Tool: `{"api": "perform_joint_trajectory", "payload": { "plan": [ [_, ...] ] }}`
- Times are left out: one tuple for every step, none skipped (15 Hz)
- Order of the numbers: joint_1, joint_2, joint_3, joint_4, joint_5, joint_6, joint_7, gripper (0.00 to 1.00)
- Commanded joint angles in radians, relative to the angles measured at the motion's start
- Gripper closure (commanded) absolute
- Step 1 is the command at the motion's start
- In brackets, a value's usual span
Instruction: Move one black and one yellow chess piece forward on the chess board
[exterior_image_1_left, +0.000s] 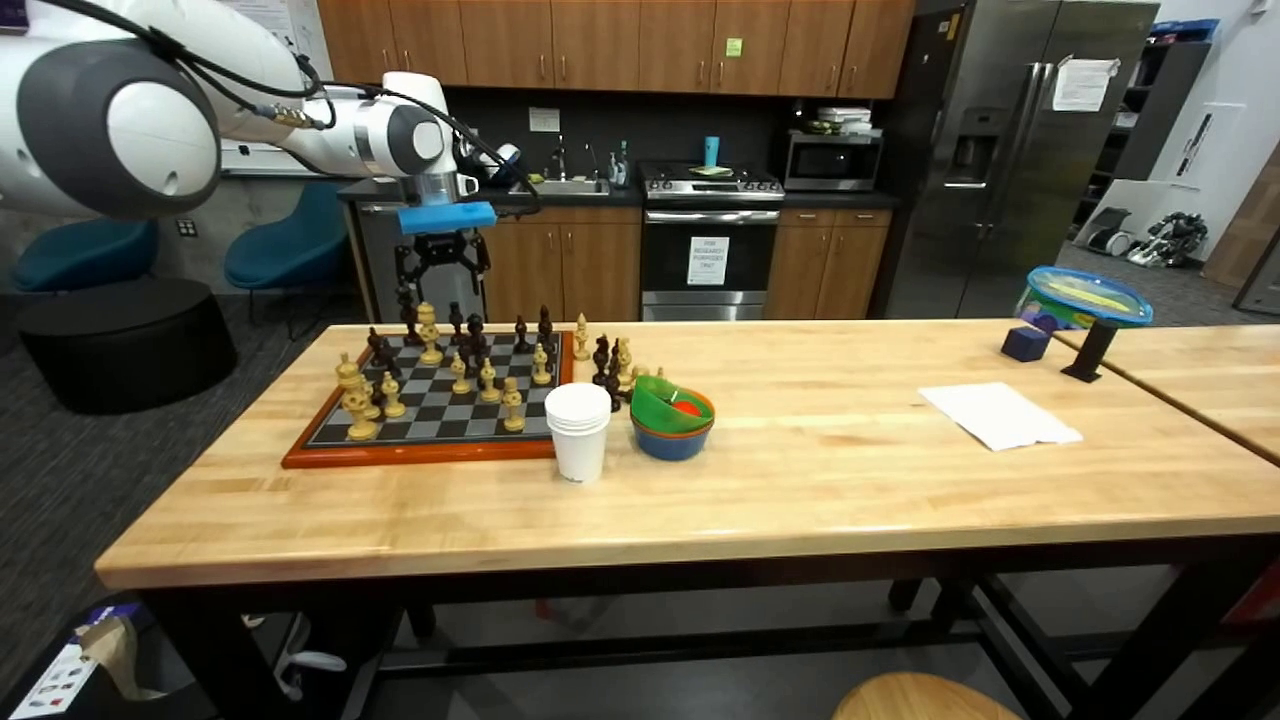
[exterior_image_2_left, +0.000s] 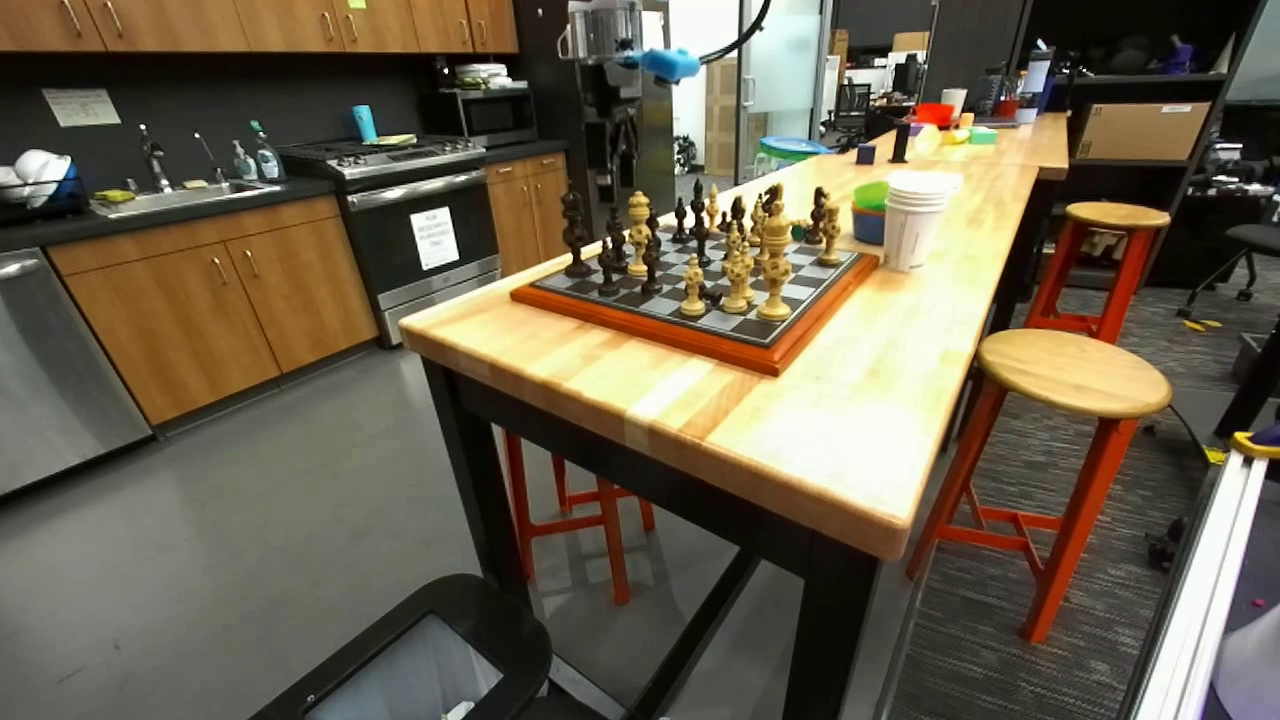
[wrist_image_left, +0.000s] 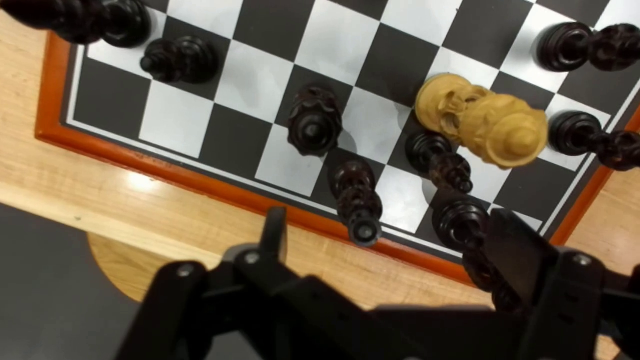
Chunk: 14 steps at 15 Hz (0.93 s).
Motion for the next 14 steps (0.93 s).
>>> {"api": "perform_joint_trajectory", "payload": {
  "plan": [
    [-0.015, 0.04, 0.022, 0.07, 0.014, -0.048, 0.01, 0.0],
    [-0.015, 0.047, 0.023, 0.08, 0.016, -0.056, 0.01, 0.0],
    [-0.016, 0.054, 0.023, 0.088, 0.017, -0.061, 0.011, 0.0],
    [-0.017, 0.059, 0.024, 0.094, 0.019, -0.064, 0.01, 0.0],
    [-0.018, 0.065, 0.025, 0.102, 0.022, -0.069, 0.01, 0.0],
    [-0.019, 0.072, 0.025, 0.111, 0.023, -0.072, 0.01, 0.0],
    [-0.019, 0.077, 0.025, 0.116, 0.024, -0.074, 0.011, 0.0],
    [-0.021, 0.083, 0.026, 0.124, 0.027, -0.077, 0.01, 0.0],
    [-0.022, 0.089, 0.027, 0.132, 0.028, -0.082, 0.01, 0.0],
    [-0.024, 0.095, 0.027, 0.14, 0.03, -0.086, 0.009, 0.1],
    [-0.025, 0.1, 0.027, 0.147, 0.034, -0.089, 0.01, 0.26],
    [-0.027, 0.105, 0.028, 0.154, 0.038, -0.093, 0.009, 0.31],
    [-0.029, 0.11, 0.029, 0.161, 0.042, -0.095, 0.007, 0.39],
    [-0.029, 0.115, 0.029, 0.167, 0.043, -0.098, 0.007, 0.46]
  ]
}}
